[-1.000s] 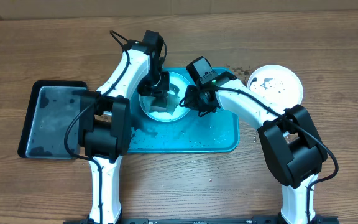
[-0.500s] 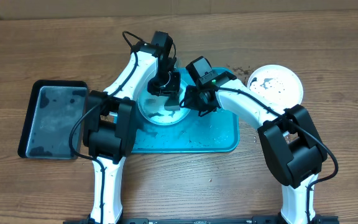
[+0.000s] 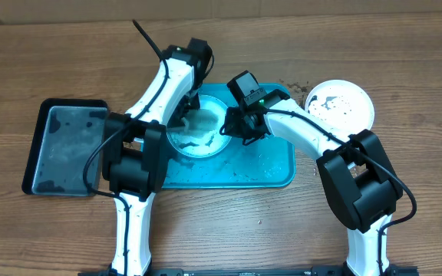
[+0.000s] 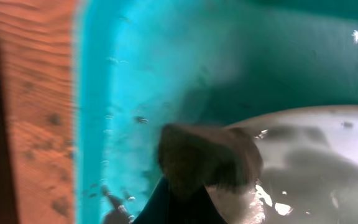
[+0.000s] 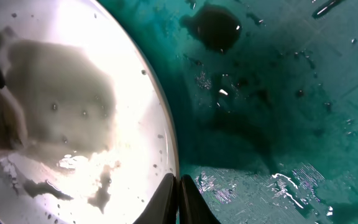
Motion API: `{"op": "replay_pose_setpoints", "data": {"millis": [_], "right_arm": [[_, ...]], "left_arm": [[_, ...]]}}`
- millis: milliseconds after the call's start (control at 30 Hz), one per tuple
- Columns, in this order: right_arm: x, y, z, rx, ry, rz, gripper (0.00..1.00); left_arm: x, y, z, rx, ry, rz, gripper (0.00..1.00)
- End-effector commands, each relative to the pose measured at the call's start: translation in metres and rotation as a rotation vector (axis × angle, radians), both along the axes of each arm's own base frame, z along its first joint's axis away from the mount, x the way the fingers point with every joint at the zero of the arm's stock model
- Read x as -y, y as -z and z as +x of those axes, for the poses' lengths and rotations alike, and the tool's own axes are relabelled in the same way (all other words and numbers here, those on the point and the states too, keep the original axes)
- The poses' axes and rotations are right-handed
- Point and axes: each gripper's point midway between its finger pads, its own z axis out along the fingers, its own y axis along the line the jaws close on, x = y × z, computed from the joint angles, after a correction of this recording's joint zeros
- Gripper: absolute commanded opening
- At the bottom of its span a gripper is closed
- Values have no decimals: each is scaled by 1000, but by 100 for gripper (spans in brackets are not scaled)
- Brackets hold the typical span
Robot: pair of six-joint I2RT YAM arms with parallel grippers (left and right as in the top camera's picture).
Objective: Clean dirty plates on tray and stack at the side
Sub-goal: 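Lift the sponge away and drop it into the black basin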
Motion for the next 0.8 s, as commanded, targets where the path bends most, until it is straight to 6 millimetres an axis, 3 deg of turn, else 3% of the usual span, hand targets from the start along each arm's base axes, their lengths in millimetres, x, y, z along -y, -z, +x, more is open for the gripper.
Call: {"op": "replay_pose_setpoints", "data": {"millis": [0, 133, 200, 267, 333, 567, 767], "right_arm": [[7, 4, -3, -2, -21, -31, 4], [7, 3, -4, -2, -35, -37, 4], [8, -4, -5, -4, -64, -47, 4], [6, -22, -2, 12, -98, -54, 4], [6, -38, 2, 42, -112, -63, 4], [20, -115, 13, 231, -106, -354, 4], [6, -161, 4, 338, -135, -444, 4]], "left_arm": [[-22, -78, 22, 220, -134, 33, 4], [-37, -135, 13, 317, -172, -21, 4], [-60, -158, -1, 332, -225, -43, 4], [-90, -167, -16, 312, -302, -59, 4], [-119, -162, -28, 272, -391, -95, 4], [-226, -107, -81, 143, -726, -145, 4], [-261, -58, -102, 131, -833, -218, 4]]}}
